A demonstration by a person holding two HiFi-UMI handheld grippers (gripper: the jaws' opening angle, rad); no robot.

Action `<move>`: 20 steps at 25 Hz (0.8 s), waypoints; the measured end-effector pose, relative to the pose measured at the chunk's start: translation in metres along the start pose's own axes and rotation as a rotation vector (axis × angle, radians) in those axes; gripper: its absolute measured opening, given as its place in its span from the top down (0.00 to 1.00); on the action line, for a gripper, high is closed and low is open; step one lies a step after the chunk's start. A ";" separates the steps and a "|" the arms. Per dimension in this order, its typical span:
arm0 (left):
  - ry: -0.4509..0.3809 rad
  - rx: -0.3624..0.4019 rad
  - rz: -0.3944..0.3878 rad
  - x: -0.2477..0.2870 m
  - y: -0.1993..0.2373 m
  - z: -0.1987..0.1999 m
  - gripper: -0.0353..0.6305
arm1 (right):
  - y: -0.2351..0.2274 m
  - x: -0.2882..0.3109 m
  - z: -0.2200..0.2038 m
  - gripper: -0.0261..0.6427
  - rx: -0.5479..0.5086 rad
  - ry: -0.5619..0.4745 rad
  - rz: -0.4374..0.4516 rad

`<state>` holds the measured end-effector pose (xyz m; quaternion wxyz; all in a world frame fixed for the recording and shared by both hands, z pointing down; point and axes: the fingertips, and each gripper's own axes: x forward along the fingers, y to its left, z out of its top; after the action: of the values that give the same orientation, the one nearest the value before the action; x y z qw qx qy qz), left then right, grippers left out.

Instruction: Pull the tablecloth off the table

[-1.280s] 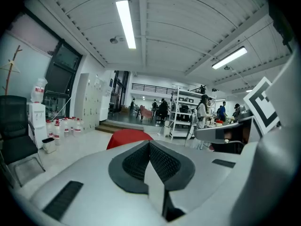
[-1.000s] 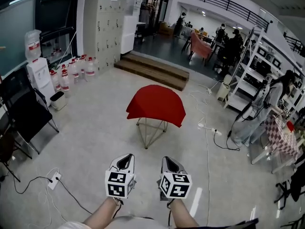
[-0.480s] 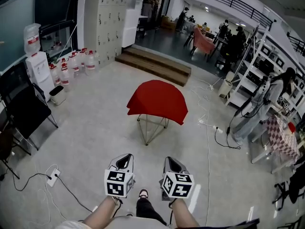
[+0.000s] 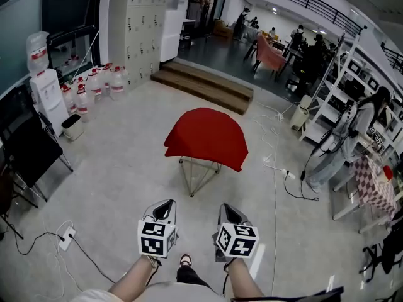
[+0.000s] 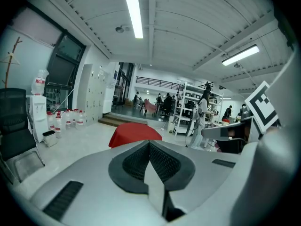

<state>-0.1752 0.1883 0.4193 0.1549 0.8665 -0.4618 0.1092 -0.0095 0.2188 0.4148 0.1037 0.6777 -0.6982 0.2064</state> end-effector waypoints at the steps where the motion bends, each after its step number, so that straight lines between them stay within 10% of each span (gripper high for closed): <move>1: 0.003 0.001 0.001 0.006 0.000 0.001 0.92 | -0.004 0.005 0.002 0.92 0.004 0.002 0.000; 20: 0.021 0.004 0.045 0.105 0.020 0.042 0.92 | -0.056 0.096 0.051 0.92 0.026 0.013 0.017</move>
<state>-0.1326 0.0823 0.4188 0.1557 0.8551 -0.4791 0.1228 0.0465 0.1105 0.4184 0.0978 0.6716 -0.7005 0.2207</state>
